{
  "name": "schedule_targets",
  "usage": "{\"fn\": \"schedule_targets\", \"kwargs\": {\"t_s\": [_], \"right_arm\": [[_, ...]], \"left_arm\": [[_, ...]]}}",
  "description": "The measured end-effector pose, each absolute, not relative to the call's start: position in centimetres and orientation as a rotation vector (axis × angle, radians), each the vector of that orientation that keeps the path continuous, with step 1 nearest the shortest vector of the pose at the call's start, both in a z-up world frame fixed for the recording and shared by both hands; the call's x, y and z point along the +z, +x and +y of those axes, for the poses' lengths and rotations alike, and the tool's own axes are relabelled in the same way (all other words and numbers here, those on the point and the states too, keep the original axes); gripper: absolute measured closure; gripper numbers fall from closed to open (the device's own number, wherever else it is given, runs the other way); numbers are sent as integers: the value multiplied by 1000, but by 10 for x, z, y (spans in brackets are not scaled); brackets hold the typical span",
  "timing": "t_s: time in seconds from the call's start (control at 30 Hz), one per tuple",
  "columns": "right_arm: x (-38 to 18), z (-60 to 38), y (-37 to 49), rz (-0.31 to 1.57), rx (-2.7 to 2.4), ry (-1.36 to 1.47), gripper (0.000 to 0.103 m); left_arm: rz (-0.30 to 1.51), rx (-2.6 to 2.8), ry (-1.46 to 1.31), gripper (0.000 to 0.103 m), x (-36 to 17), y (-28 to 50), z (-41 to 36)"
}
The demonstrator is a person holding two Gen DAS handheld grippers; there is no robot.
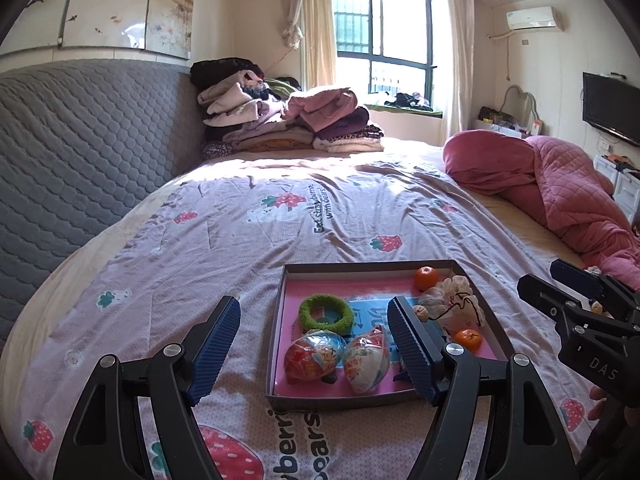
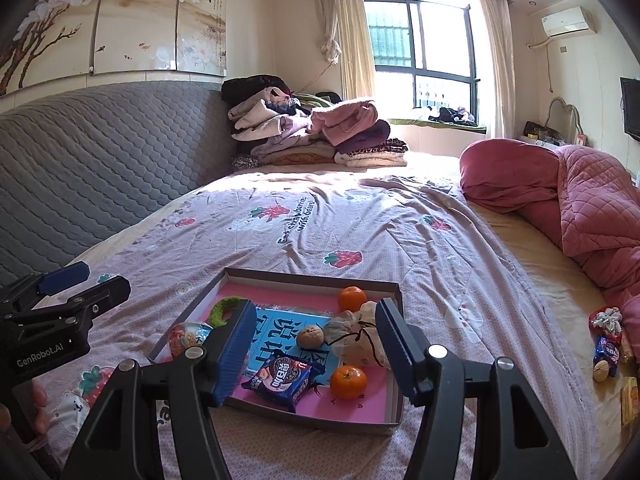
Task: Organize objects
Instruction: 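Withdraw both open tools from the tray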
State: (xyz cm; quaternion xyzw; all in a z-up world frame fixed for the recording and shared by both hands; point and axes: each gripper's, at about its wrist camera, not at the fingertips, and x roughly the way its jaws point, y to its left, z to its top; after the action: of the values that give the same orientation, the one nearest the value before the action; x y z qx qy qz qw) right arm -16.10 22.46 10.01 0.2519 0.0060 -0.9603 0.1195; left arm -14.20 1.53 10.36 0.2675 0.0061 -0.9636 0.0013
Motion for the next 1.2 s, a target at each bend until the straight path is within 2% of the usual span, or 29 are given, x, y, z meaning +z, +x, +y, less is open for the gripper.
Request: {"fn": "schedule_targets", "kwargs": {"t_s": [0.57, 1.2], "right_arm": [[103, 230, -136, 2, -2827, 713, 41], [83, 231, -136, 19, -2814, 797, 41]], "left_arm": [[-39, -3061, 812, 26, 100, -114, 20], [-34, -3027, 933, 26, 77, -119, 20]]}}
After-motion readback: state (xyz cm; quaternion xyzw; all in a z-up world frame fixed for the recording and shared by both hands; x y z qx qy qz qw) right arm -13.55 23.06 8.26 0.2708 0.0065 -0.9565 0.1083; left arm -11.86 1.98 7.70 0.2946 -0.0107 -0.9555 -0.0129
